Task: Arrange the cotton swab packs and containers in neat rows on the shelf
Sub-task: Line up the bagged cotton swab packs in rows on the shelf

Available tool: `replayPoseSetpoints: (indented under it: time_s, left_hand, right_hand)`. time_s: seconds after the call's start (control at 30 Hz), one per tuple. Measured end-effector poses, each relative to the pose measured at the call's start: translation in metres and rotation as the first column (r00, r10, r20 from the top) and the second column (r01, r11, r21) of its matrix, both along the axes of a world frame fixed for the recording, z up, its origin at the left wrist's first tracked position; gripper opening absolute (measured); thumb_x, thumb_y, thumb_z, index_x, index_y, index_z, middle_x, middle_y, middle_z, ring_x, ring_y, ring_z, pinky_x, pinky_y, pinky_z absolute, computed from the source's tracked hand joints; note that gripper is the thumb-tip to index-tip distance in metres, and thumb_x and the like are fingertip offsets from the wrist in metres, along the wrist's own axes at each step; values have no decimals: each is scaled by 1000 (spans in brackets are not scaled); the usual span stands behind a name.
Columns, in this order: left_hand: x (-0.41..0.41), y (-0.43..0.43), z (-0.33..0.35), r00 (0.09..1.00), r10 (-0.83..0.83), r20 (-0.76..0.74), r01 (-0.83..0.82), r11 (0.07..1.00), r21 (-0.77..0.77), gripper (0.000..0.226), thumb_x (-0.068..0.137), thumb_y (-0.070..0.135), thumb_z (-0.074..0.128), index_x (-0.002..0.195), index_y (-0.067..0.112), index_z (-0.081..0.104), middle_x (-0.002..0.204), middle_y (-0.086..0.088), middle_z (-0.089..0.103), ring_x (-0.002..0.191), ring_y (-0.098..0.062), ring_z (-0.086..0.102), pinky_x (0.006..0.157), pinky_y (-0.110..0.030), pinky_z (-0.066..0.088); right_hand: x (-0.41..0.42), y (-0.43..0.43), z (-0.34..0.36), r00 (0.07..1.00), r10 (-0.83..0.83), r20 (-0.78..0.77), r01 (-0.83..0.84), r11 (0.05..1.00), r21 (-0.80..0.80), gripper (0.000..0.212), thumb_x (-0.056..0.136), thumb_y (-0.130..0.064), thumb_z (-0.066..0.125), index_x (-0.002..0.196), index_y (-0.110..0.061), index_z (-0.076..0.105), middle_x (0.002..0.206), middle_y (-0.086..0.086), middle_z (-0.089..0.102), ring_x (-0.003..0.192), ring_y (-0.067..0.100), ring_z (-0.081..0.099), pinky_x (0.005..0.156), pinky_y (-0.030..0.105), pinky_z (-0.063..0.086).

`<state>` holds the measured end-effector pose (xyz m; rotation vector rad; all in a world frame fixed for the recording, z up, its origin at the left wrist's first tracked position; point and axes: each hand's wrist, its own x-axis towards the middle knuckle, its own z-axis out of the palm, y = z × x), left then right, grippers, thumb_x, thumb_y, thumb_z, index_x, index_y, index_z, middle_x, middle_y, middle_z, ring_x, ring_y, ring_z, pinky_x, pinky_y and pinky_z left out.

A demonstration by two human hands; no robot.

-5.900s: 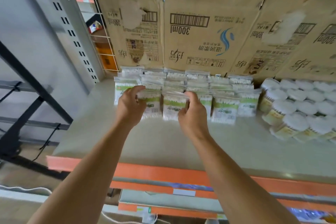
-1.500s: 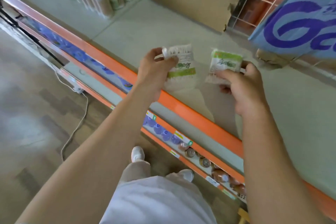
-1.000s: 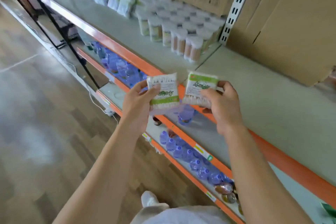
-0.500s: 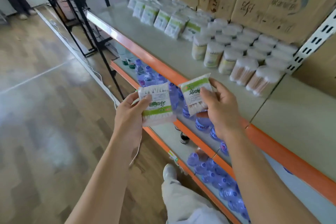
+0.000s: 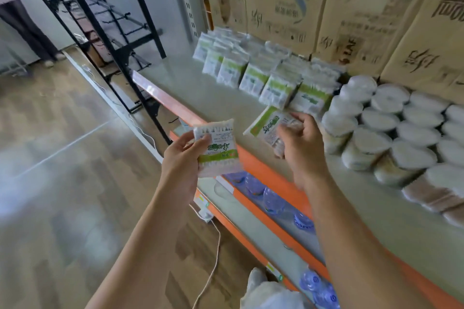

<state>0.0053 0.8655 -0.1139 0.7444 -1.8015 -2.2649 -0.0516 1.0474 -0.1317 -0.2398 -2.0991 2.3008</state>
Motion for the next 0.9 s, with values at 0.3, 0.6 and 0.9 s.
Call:
replayPoseSetpoints:
  time_s: [0.3,0.6,0.9]
  left_hand:
    - [-92,-19,-6,994,-111,-1,111,993,40,12,88,5,61,100,6,65,100,-20,70,94,-37,66,89,-57,50]
    - [-181,-59,-22,940,-338,-34,339,941,10,18,84,11,67,102,8,65,96,-15,72,90,-33,68,88,-48,50]
    - [-270,-168,-26,873,-486,-24,484,873,-65,14,87,12,65,101,12,67,96,-17,70,89,-30,68,73,-36,48]
  right_hand:
    - [-53,-15,-2,998,-65,24,61,990,127,45,81,-5,65,114,-21,40,106,4,59,77,16,64,51,29,54]
    - [-88,-43,-10,972,-236,0,229,945,235,23,75,-27,75,97,-30,68,84,-8,70,71,9,62,62,32,47]
    - [-146,-149,-1,924,-382,19,370,906,205,37,60,-43,79,88,-26,63,89,3,71,82,29,69,68,46,55]
